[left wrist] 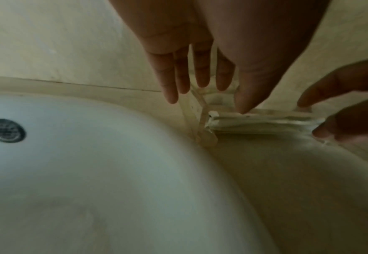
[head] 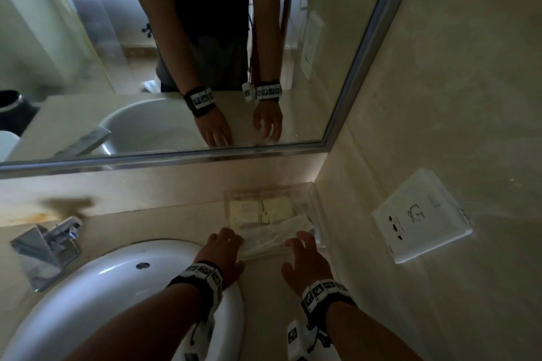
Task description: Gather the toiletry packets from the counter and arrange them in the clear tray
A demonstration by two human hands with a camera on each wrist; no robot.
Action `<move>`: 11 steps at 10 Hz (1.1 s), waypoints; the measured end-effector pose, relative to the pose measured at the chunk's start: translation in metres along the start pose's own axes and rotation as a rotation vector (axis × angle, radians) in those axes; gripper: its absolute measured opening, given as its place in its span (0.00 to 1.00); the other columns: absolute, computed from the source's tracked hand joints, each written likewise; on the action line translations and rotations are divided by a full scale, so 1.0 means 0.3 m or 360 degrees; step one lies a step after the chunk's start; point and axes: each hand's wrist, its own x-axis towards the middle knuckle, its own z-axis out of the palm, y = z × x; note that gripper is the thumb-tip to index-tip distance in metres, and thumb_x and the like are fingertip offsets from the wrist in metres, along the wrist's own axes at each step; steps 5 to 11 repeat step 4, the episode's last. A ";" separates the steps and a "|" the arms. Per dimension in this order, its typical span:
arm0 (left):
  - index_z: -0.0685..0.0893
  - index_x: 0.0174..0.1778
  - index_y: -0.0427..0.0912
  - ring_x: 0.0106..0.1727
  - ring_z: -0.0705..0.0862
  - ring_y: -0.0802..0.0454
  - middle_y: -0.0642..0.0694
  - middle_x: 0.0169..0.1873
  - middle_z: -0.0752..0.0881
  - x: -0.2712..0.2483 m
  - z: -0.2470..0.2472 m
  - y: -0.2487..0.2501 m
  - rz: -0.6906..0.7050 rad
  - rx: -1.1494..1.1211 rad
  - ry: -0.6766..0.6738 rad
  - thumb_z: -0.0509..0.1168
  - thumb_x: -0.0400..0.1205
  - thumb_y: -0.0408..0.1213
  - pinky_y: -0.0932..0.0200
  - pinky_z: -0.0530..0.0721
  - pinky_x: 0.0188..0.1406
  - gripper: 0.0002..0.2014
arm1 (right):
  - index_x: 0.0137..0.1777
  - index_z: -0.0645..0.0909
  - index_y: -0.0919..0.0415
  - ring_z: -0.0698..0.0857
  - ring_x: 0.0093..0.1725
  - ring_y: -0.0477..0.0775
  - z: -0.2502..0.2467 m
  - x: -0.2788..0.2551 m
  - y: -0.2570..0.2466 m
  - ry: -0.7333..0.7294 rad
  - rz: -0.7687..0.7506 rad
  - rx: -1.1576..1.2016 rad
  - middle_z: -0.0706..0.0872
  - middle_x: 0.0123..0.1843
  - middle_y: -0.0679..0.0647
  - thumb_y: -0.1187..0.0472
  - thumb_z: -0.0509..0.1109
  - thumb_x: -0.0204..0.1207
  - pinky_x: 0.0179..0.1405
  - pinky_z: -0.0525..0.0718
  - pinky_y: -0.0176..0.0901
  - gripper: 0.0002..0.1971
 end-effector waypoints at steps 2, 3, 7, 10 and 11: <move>0.75 0.71 0.55 0.70 0.73 0.53 0.53 0.70 0.73 -0.139 -0.084 -0.042 -0.0071 -0.0216 0.0163 0.61 0.82 0.56 0.58 0.74 0.71 0.22 | 0.77 0.63 0.41 0.73 0.76 0.48 -0.035 -0.008 -0.049 -0.0111 0.0012 -0.0120 0.46 0.87 0.45 0.46 0.61 0.79 0.67 0.76 0.43 0.26; 0.77 0.64 0.60 0.68 0.76 0.55 0.54 0.67 0.75 -0.202 -0.130 -0.095 -0.0102 -0.0214 0.0186 0.59 0.81 0.60 0.59 0.74 0.69 0.18 | 0.83 0.58 0.44 0.69 0.79 0.48 -0.048 -0.027 -0.087 -0.0186 0.0018 -0.0093 0.44 0.87 0.46 0.45 0.60 0.82 0.71 0.74 0.43 0.30; 0.72 0.49 0.69 0.65 0.79 0.59 0.58 0.60 0.79 -0.256 -0.197 -0.145 -0.0114 -0.0268 0.0256 0.60 0.78 0.63 0.62 0.76 0.67 0.08 | 0.85 0.52 0.46 0.65 0.82 0.53 -0.045 -0.052 -0.111 -0.0343 0.0094 0.0005 0.45 0.86 0.50 0.47 0.58 0.83 0.74 0.71 0.38 0.32; 0.72 0.49 0.69 0.65 0.79 0.59 0.58 0.60 0.79 -0.256 -0.197 -0.145 -0.0114 -0.0268 0.0256 0.60 0.78 0.63 0.62 0.76 0.67 0.08 | 0.85 0.52 0.46 0.65 0.82 0.53 -0.045 -0.052 -0.111 -0.0343 0.0094 0.0005 0.45 0.86 0.50 0.47 0.58 0.83 0.74 0.71 0.38 0.32; 0.72 0.49 0.69 0.65 0.79 0.59 0.58 0.60 0.79 -0.256 -0.197 -0.145 -0.0114 -0.0268 0.0256 0.60 0.78 0.63 0.62 0.76 0.67 0.08 | 0.85 0.52 0.46 0.65 0.82 0.53 -0.045 -0.052 -0.111 -0.0343 0.0094 0.0005 0.45 0.86 0.50 0.47 0.58 0.83 0.74 0.71 0.38 0.32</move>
